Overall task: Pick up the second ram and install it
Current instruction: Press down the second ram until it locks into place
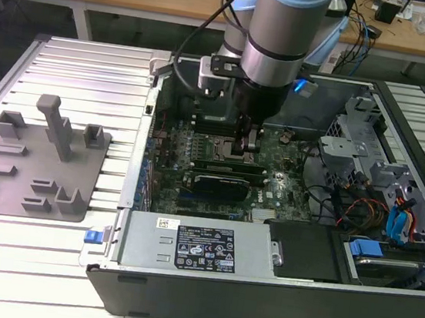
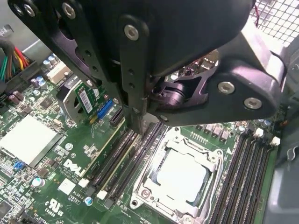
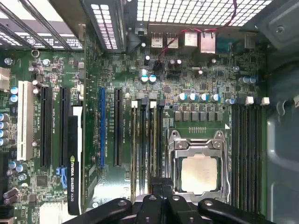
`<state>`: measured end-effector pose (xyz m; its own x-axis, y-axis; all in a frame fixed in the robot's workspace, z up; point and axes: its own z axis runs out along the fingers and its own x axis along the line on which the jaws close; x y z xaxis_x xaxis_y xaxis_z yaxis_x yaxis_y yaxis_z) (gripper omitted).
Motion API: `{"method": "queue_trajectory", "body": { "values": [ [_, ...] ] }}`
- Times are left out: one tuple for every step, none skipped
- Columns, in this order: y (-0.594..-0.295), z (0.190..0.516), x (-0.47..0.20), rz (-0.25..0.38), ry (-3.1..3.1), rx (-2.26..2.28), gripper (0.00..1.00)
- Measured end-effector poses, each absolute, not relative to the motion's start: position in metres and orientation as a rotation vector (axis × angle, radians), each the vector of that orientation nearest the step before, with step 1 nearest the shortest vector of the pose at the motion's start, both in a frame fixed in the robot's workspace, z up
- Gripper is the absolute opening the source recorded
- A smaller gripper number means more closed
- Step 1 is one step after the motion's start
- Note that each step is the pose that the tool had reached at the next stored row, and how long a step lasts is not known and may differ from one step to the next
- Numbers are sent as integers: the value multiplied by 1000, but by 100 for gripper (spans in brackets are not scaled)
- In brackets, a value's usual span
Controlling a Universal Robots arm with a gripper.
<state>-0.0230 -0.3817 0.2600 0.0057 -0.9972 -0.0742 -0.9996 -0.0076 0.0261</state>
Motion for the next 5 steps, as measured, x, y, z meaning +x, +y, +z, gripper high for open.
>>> {"method": "queue_trajectory", "body": {
  "values": [
    [-382,260,-23,110,2189,-2204,8],
    [-382,260,-23,110,2189,-2204,8],
    [-382,260,-23,111,2189,-2203,8],
    [-382,260,-23,111,2189,-2203,8],
    [-382,260,-22,111,2189,-2204,8]
  ]
}}
